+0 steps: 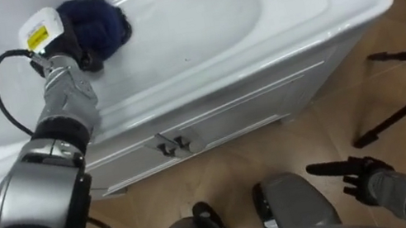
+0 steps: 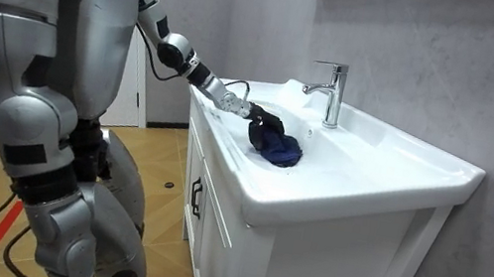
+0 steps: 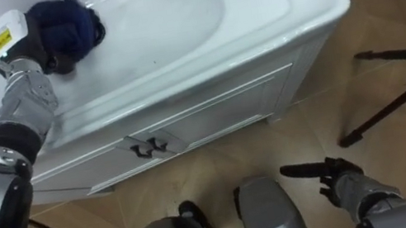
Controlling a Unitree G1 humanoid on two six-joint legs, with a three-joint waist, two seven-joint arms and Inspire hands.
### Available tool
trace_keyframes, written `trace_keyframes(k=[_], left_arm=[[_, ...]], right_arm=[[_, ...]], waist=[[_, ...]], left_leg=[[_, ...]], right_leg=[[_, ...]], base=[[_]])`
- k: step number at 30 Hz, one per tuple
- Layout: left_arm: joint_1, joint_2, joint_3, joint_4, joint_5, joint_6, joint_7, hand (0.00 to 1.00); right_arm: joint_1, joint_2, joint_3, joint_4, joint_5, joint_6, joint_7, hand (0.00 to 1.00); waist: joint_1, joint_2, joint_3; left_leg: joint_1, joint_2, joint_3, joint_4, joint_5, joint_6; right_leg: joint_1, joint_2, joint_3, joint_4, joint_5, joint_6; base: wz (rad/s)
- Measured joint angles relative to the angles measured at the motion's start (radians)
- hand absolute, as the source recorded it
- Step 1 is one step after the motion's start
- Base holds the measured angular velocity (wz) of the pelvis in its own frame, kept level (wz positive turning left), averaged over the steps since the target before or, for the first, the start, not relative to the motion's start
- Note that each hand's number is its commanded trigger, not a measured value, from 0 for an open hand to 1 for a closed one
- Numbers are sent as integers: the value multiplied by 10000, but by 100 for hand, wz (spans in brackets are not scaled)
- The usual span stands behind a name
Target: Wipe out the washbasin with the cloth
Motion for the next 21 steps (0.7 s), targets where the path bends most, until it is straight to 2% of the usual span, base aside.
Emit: trace_keyframes(k=[4,6,10,14,17,20,21], left_arm=[[-22,-267,-240,-5,-1195,-580,-12,100],[-67,-390,-353,-31,-1500,-679,-13,100],[-119,-395,-680,-282,-2257,-702,-11,100],[-112,-415,-735,-482,-2275,-721,-11,100],[-104,-515,-764,-928,-2275,-563,7,100],[190,-557,-1268,-1600,-2226,-520,121,100],[285,-655,-1441,-1917,-2210,-523,136,100]], right_arm=[[-1,54,280,18,187,-56,164,0],[-1,79,444,21,322,-133,233,0],[-17,136,696,22,699,-143,295,0],[-195,227,879,41,749,-221,315,0],[-223,224,855,119,756,-360,343,0],[-176,194,857,262,847,-380,332,0],[-137,192,860,259,854,-382,320,0]], waist=[[-201,2,5],[-233,2,5],[-227,6,4],[-225,7,4],[-319,34,5],[-416,43,1],[-415,60,-5]], left_leg=[[1,42,40,-75,57,86],[-4,45,42,-136,69,105],[-105,-11,33,-171,99,156],[-216,-17,31,-163,125,200],[-445,-17,37,-152,181,290],[-523,-24,79,-148,202,324],[-560,-22,88,-140,201,326]], right_leg=[[121,-7,-108,-171,53,65],[114,-16,-109,-244,71,99],[40,-62,-120,-248,88,162],[-6,-77,-195,-260,110,190],[-126,-95,-339,-259,90,219],[-112,-170,-525,-270,84,232],[-119,-174,-546,-298,91,245]], base=[[11],[-2],[7],[11],[24],[18],[5]])
